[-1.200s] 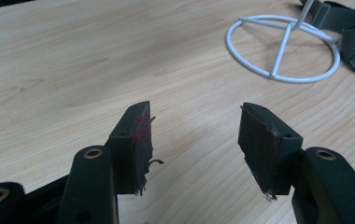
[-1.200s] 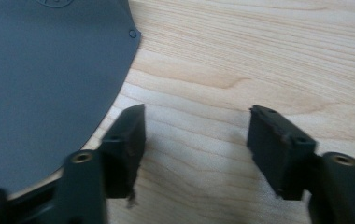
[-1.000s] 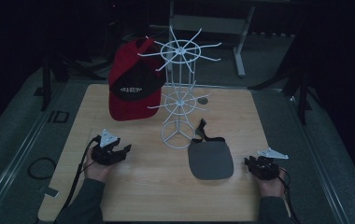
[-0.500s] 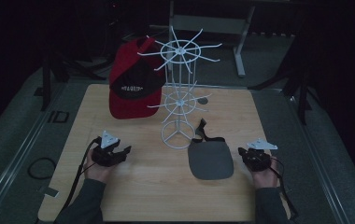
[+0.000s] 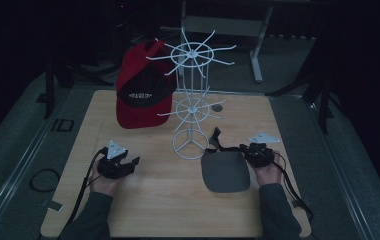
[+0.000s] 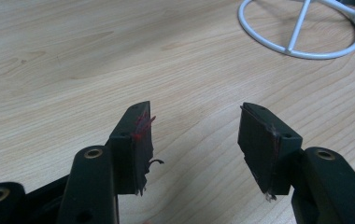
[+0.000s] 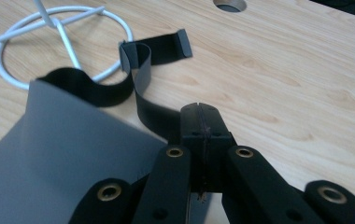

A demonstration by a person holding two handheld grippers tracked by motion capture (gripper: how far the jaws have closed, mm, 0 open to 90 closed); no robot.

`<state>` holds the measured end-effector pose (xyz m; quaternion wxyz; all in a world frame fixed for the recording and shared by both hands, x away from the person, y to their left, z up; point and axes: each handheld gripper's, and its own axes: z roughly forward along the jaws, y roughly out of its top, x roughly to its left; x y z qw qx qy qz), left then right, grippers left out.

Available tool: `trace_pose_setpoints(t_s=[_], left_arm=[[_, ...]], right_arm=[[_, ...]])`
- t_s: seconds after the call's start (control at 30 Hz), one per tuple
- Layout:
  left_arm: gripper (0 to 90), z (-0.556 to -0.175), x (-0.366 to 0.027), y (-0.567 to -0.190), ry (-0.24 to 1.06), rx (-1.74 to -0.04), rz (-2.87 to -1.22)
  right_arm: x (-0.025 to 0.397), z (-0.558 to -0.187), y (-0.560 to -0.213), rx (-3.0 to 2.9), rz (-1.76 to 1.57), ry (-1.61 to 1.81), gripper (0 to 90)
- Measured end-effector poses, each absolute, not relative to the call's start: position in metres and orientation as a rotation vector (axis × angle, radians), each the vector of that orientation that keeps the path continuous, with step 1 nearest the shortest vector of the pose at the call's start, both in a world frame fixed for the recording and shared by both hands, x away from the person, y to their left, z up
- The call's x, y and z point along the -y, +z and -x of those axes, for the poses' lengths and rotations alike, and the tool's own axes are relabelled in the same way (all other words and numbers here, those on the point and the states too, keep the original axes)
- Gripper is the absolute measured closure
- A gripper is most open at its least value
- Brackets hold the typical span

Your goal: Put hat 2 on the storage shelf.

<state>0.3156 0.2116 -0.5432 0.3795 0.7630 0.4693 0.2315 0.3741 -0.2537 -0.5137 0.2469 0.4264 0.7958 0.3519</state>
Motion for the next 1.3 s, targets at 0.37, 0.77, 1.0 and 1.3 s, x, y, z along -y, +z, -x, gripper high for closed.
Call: trace_pose_setpoints(t_s=[0.37, 0.77, 1.0, 1.3], left_arm=[[45.3, -0.315, -0.211, -0.544, 0.593, -1.200, -1.953], [45.1, -0.315, -0.210, -0.544, 0.595, -1.200, -1.957], [45.2, -0.315, -0.209, -0.545, 0.593, -1.203, -1.958], [45.2, -0.316, -0.209, -0.545, 0.588, -1.206, -1.955]], right_arm=[[0.247, -0.389, -0.517, -2.265, -1.169, 0.957, 90.0], [0.257, -0.332, -0.525, -2.344, -1.095, 0.944, 90.0], [0.253, -0.310, -0.531, -2.400, -1.087, 0.986, 90.0], [0.250, -0.336, -0.522, -2.353, -1.067, 0.949, 83.3]])
